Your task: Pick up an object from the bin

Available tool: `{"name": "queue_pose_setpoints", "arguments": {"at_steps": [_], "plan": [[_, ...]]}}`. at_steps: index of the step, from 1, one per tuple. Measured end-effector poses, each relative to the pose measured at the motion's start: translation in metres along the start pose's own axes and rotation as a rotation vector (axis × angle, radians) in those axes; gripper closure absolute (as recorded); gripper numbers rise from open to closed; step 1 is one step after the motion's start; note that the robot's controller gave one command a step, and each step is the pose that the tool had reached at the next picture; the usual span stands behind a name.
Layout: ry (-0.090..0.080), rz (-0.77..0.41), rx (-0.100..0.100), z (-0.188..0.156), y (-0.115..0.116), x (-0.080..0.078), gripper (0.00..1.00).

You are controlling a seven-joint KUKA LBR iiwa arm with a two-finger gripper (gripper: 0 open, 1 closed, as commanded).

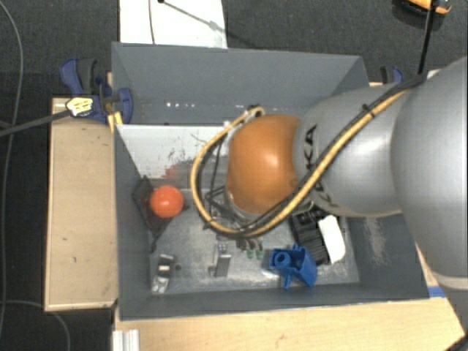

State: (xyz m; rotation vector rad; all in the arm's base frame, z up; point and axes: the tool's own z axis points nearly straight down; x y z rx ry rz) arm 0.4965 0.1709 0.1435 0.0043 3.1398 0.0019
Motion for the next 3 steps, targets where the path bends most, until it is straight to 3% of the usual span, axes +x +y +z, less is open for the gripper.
{"name": "queue_pose_setpoints", "arguments": {"at_steps": [1,2,3], "plan": [[-0.006,-0.202,-0.002,0.044,0.038,-0.056,0.00],[0.006,-0.398,0.003,0.041,0.061,-0.044,0.00],[-0.009,-0.767,-0.001,0.023,0.076,-0.032,0.00]]}}
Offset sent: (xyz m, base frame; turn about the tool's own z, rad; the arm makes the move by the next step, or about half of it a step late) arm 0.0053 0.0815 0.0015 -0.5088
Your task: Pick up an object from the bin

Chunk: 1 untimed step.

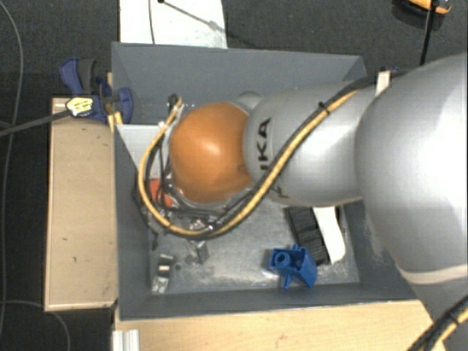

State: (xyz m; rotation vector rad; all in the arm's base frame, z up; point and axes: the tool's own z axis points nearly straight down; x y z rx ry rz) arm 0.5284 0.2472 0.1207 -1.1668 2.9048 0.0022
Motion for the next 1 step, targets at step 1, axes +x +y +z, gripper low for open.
{"name": "queue_pose_setpoints", "arguments": {"at_steps": [1], "plan": [[0.012,-0.153,-0.004,0.0508,0.0106,0.0061,0.00]]}}
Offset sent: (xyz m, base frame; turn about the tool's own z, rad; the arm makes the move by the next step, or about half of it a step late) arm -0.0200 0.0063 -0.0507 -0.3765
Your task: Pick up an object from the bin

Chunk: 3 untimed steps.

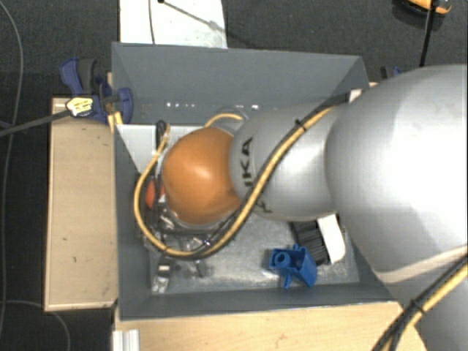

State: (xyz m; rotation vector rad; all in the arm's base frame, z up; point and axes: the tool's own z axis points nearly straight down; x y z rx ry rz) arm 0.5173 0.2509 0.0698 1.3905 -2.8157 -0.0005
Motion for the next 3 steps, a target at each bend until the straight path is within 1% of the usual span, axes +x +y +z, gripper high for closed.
{"name": "queue_pose_setpoints", "arguments": {"at_steps": [1,3], "plan": [[-0.011,-0.219,0.005,-0.0004,0.0086,0.0030,1.00],[-0.011,-0.217,0.005,-0.0032,0.0090,0.0035,1.00]]}}
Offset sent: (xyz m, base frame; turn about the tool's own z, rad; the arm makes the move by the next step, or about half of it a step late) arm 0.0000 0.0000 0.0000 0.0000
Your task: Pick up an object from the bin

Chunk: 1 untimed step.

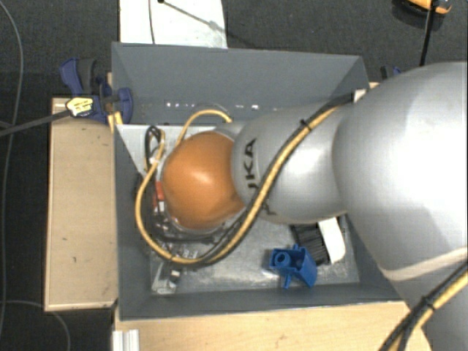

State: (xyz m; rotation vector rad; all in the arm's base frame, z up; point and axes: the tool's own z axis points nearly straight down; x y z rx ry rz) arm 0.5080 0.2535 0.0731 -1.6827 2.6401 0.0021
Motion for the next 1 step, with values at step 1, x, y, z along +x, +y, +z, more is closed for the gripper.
{"name": "queue_pose_setpoints", "arguments": {"at_steps": [1], "plan": [[-0.001,0.001,0.000,-0.0085,0.0000,-0.0002,1.00]]}}
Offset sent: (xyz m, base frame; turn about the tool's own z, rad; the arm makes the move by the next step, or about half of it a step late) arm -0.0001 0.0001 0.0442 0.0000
